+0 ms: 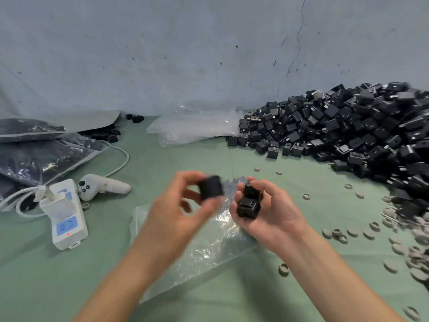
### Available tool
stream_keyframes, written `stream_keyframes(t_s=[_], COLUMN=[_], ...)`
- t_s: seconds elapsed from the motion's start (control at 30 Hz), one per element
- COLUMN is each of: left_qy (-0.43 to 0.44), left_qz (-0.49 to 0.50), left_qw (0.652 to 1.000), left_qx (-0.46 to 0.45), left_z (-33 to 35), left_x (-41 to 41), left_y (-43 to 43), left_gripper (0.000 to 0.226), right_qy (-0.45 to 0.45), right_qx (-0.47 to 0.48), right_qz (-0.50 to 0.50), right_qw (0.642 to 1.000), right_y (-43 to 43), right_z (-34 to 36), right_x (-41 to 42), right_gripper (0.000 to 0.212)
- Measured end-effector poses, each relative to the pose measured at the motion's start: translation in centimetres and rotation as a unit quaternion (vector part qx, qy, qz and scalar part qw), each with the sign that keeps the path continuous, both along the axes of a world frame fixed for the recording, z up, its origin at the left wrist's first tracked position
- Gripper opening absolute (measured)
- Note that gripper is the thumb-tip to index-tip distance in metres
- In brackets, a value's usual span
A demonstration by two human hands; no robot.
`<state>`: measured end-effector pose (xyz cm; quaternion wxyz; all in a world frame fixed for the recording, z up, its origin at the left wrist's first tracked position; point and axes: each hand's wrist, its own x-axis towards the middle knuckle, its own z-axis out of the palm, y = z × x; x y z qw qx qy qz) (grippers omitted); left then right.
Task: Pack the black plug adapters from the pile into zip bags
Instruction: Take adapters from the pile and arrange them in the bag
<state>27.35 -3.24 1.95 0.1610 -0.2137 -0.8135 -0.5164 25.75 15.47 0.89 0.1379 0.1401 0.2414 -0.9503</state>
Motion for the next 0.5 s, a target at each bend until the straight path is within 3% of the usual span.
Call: stream_keyframes(t_s=[0.1,0.23,0.4,0.5], left_qy=[-0.05,-0.113,-0.184,-0.18], left_qz=[0.118,0.24,0.188,0.149], left_qw=[0.991,0.955,0.91,0.905], left_qx=[0.029,-0.135,-0.32,-0.356], left_z=[0.7,-1.3,-4.3,-4.7], left_x=[-1.5,-2.1,-0.9,-0.5], left_y=[-5.3,-11.4,-14.3,-13.6], left_gripper=[0.047,0.019,0.02,0.022], right_qy=[-0.014,-0.017,-0.017,-0.021], right_qx=[0.014,0.017,0.021,0.021], right_qz=[-0.036,-0.069,-0.08,-0.085], right_qw=[0.999,0.997,0.996,0.996], right_y=[0.9,1.6,1.8,1.7], right_z=[0.0,0.0,-0.2,-0.4], right_x=[0.0,-0.2,-0.2,-0.2], right_gripper=[0.017,0.017,0.018,0.02])
